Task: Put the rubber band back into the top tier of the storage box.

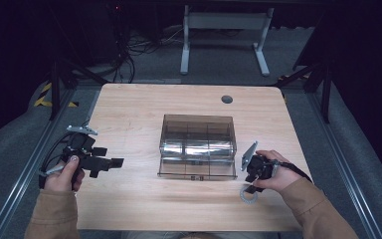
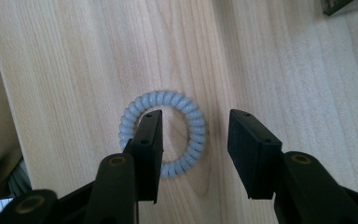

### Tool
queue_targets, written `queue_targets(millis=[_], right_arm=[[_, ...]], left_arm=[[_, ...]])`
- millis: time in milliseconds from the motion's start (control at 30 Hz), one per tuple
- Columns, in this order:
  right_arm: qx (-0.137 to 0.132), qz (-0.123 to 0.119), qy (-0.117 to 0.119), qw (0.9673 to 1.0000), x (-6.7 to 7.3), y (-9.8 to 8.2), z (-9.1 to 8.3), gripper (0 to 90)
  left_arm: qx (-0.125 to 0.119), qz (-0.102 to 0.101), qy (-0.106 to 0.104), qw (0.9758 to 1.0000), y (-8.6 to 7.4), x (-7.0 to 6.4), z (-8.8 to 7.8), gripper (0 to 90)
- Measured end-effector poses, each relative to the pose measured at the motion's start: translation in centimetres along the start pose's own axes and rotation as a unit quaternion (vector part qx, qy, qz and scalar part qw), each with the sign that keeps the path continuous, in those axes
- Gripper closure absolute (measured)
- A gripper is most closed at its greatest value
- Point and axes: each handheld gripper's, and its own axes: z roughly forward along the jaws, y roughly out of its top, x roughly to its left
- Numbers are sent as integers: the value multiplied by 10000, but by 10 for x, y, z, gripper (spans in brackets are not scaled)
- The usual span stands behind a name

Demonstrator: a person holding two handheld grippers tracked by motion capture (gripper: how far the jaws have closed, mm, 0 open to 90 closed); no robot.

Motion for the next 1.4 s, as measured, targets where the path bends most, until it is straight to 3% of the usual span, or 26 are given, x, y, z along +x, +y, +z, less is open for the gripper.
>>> queue_targets(millis=[400, 700, 1000, 1400], right_arm=[[63, 40, -144, 9999, 2, -6, 8, 607], [38, -50, -361, 9993, 4, -6, 9, 715], [93, -57, -338, 9994, 5, -6, 10, 822], [99, 54, -341, 9994, 6, -6, 10, 829]], left_arm=[[3, -6, -1, 10000, 0, 0, 1, 162], [-2, -8, 0, 10000, 0, 0, 0, 162], [-5, -11, -2, 10000, 0, 0, 0, 162], [-18, -25, -6, 10000, 0, 0, 0, 162]])
